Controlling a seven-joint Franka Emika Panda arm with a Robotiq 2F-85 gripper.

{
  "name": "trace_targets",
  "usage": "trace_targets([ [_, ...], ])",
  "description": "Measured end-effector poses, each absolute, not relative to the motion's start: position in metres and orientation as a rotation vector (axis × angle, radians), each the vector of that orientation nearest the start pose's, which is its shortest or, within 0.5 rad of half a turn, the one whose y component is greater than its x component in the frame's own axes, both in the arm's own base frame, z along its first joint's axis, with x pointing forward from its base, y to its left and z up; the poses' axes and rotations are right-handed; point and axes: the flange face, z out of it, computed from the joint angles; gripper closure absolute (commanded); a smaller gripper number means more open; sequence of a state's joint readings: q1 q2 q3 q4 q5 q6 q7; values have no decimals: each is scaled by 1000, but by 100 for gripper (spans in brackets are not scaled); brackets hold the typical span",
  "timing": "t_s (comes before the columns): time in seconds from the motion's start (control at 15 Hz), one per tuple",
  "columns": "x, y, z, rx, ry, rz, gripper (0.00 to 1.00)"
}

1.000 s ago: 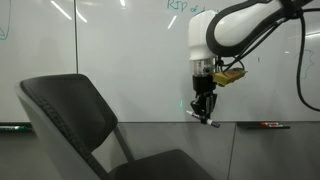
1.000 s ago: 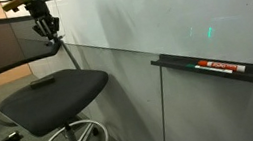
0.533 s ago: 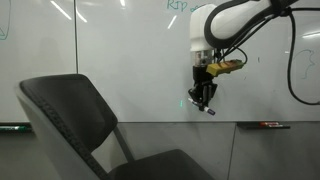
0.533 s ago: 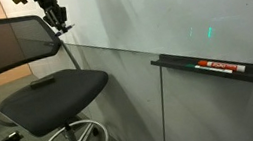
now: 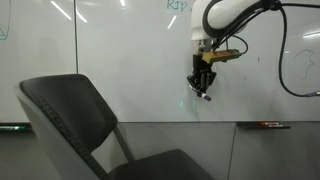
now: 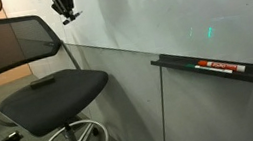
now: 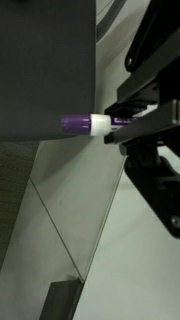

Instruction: Use the marker on the chair to draw a smiley face on the whiteboard

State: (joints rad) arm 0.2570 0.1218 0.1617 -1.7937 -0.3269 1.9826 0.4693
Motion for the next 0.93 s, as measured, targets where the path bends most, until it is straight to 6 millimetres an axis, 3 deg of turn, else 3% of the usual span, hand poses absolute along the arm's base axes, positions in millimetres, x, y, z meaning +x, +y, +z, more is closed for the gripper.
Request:
trace_targets([
  [0.67,595,160,525,-3368,121,-377,94],
  [0.93,607,150,534,-3361,171,-410,94],
])
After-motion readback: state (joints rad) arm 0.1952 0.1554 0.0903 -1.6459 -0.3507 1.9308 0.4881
